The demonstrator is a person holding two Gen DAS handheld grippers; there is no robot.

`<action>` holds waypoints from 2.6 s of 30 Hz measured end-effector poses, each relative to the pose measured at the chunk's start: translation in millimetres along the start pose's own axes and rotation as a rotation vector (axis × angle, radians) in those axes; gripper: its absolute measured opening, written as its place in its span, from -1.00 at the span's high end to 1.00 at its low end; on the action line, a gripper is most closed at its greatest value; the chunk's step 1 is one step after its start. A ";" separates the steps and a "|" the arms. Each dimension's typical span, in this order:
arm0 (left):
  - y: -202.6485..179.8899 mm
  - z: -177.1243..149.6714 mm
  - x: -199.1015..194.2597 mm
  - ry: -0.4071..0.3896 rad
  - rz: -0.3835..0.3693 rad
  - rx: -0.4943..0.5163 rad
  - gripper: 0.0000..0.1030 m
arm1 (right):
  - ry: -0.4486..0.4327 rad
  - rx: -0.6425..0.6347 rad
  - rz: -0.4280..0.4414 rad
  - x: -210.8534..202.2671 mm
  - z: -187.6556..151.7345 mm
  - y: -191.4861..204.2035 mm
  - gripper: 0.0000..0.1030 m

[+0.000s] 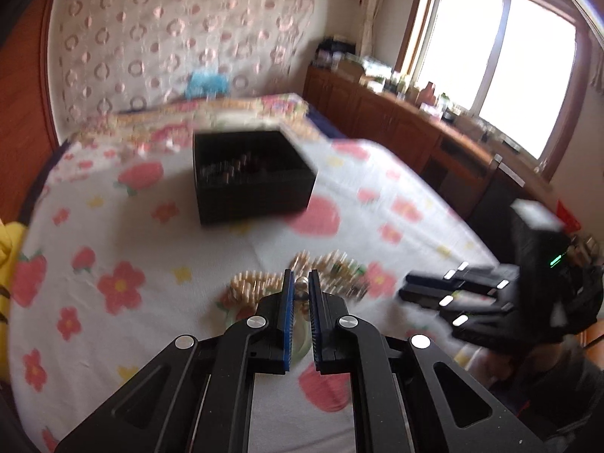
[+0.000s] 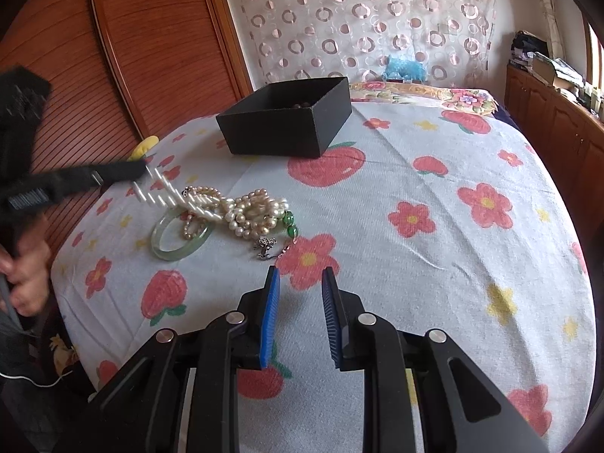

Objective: Organize jewelry

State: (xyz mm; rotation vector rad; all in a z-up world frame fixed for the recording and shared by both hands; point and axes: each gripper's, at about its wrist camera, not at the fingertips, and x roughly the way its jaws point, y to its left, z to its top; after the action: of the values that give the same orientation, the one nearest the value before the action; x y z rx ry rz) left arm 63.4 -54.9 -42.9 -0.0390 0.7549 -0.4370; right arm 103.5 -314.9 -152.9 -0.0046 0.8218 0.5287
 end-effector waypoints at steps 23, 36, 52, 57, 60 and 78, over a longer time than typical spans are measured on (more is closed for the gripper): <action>3.9 66.4 -87.4 -0.262 0.019 0.029 0.87 | 0.094 -0.167 -0.020 43.1 39.8 26.9 0.51; 15.6 80.7 -98.4 -0.296 0.060 0.038 0.87 | 0.166 -0.317 -0.007 63.7 54.2 42.9 0.64; 21.7 84.6 -94.3 -0.295 0.084 0.027 0.87 | 0.088 -0.278 0.029 41.9 64.2 40.9 0.95; 20.9 88.8 -97.1 -0.306 0.085 0.033 0.87 | 0.057 -0.284 0.021 28.0 70.8 41.9 0.95; 20.6 95.0 -99.0 -0.314 0.090 0.043 0.87 | 0.038 -0.288 0.017 21.8 78.8 40.3 0.95; 23.5 129.5 -84.2 -0.315 0.144 0.071 0.87 | -0.084 -0.321 -0.025 -8.5 156.0 39.8 0.95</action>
State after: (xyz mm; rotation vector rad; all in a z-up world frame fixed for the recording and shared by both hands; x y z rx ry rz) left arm 104.8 -15.7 102.6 0.0134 0.4287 -0.3102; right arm 189.4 -252.1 -31.8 -0.2856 0.6478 0.6285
